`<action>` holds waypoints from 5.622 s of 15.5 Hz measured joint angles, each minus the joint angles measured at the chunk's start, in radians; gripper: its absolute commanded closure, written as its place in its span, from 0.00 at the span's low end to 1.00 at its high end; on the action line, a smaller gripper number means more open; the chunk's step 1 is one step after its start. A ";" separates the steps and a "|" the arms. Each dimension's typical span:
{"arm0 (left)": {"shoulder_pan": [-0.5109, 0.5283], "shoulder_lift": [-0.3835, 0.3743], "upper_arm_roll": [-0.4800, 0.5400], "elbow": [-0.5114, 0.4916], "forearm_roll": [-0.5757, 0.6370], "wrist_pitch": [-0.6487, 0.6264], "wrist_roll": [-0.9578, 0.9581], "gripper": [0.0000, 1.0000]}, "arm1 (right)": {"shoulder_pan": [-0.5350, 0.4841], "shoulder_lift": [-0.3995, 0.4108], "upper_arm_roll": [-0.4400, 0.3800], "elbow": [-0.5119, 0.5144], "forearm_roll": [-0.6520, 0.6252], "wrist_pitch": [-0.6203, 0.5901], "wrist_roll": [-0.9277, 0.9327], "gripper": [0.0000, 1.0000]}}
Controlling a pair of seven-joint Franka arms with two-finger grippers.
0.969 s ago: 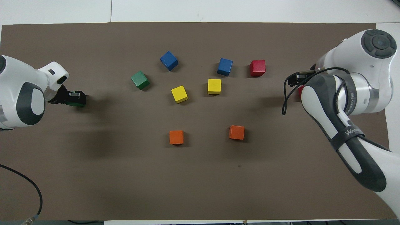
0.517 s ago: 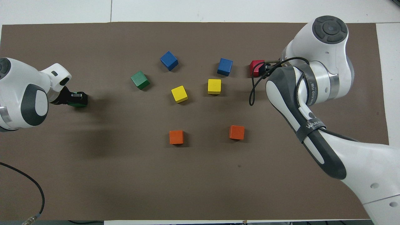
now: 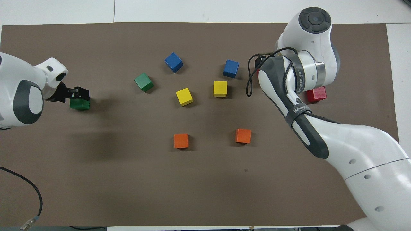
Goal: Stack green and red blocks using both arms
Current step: 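Grasp the farther red with the right gripper while the left gripper grasps green, then carry green over green with the left gripper while the right gripper carries red, then lower green onto green with the left gripper while the right gripper stacks red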
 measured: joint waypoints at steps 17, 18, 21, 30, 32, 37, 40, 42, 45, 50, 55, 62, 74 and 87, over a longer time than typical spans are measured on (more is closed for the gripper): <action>-0.346 0.296 0.035 0.418 0.043 -0.039 -0.722 0.00 | -0.005 0.088 0.012 0.043 -0.003 0.099 -0.074 0.04; -0.351 0.295 0.034 0.396 0.043 -0.017 -0.730 0.00 | -0.005 0.089 0.012 0.038 -0.003 0.106 -0.074 0.08; -0.361 0.285 0.035 0.341 0.044 0.025 -0.742 0.00 | -0.005 0.090 0.012 0.021 -0.003 0.121 -0.074 0.35; -0.388 0.227 0.036 0.191 0.044 0.118 -0.815 0.00 | -0.010 0.090 0.012 0.012 -0.001 0.127 -0.074 1.00; -0.389 0.223 0.036 0.174 0.044 0.143 -0.830 0.00 | -0.011 0.089 0.012 0.014 -0.001 0.116 -0.074 1.00; -0.392 0.216 0.036 0.164 0.044 0.155 -0.851 0.12 | -0.037 0.021 0.009 0.025 -0.003 -0.051 -0.152 1.00; -0.396 0.216 0.036 0.164 0.045 0.155 -0.855 1.00 | -0.085 -0.067 0.009 0.027 -0.002 -0.185 -0.241 1.00; -0.408 0.216 0.039 0.162 0.047 0.148 -0.859 1.00 | -0.119 -0.125 0.010 0.004 -0.002 -0.239 -0.300 1.00; -0.431 0.208 0.065 0.201 0.078 0.037 -0.860 1.00 | -0.173 -0.207 0.009 -0.124 -0.002 -0.204 -0.394 1.00; -0.371 0.130 0.090 0.289 0.100 -0.157 -0.623 1.00 | -0.250 -0.288 0.009 -0.357 -0.002 -0.004 -0.507 1.00; -0.201 -0.033 0.094 0.174 0.079 -0.224 -0.197 1.00 | -0.252 -0.324 0.012 -0.449 -0.002 0.081 -0.508 1.00; -0.077 -0.050 0.095 0.061 0.015 -0.135 0.098 1.00 | -0.252 -0.341 0.011 -0.518 -0.003 0.190 -0.508 1.00; -0.081 -0.058 0.089 -0.080 0.013 0.028 0.073 1.00 | -0.260 -0.342 0.009 -0.540 -0.003 0.252 -0.505 1.00; -0.081 -0.058 0.089 -0.099 0.012 0.056 0.065 0.24 | -0.264 -0.343 0.008 -0.562 -0.002 0.286 -0.451 0.08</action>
